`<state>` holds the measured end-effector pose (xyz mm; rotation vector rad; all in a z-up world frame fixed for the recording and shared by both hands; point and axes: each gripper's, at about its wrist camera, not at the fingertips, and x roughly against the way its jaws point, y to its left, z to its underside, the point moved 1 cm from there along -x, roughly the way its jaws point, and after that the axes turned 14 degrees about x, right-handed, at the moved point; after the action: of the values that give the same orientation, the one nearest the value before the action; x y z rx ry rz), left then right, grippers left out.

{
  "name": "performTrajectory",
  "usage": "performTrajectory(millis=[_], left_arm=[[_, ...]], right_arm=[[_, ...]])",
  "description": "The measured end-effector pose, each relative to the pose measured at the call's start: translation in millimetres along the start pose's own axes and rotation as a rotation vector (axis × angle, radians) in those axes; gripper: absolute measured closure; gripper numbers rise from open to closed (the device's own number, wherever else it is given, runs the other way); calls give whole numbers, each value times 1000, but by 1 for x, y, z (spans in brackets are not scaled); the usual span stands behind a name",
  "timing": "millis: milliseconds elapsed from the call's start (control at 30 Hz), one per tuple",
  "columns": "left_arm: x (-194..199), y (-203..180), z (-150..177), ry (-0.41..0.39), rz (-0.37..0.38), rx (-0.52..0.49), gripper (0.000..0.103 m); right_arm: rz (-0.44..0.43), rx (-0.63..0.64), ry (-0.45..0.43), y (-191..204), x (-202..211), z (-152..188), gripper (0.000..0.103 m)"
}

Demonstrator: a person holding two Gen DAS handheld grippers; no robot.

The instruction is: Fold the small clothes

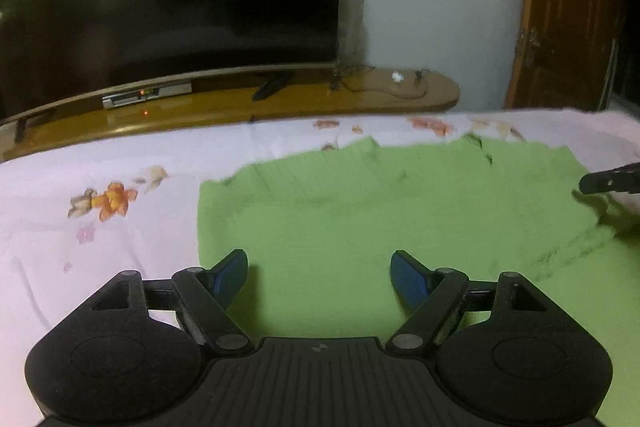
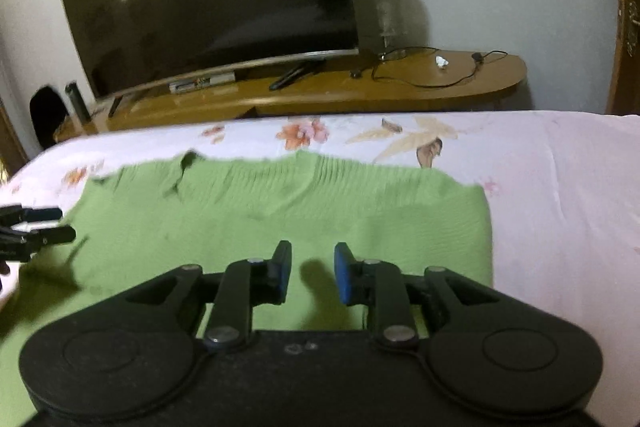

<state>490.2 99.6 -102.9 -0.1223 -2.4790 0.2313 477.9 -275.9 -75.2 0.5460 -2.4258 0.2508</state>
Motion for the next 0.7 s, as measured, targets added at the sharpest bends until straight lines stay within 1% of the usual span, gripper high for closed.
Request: performTrajectory(millis=[33, 67, 100, 133, 300, 567, 600, 633, 700], left_arm=[[-5, -2, 4, 24, -19, -10, 25], [-5, -2, 7, 22, -27, -9, 24], [-4, -1, 7, 20, -33, -7, 22], [-3, -1, 7, 22, -40, -6, 20], [-3, -3, 8, 26, -59, -10, 19], [-4, -4, 7, 32, -83, 4, 17], [0, -7, 5, 29, -89, 2, 17], [4, -9, 5, 18, -89, -5, 17], [13, -14, 6, 0, -79, -5, 17]], right_arm=[[2, 21, 5, 2, 1, 4, 78], [21, 40, 38, 4, -4, 10, 78], [30, 41, 75, 3, -10, 15, 78], [27, 37, 63, 2, -11, 18, 78], [28, 17, 45, 0, -11, 18, 78], [14, 35, 47, -1, -9, 19, 78], [14, 35, 50, -1, -8, 18, 77], [16, 33, 51, -1, -5, 17, 74], [23, 31, 24, -1, 3, 14, 72]])
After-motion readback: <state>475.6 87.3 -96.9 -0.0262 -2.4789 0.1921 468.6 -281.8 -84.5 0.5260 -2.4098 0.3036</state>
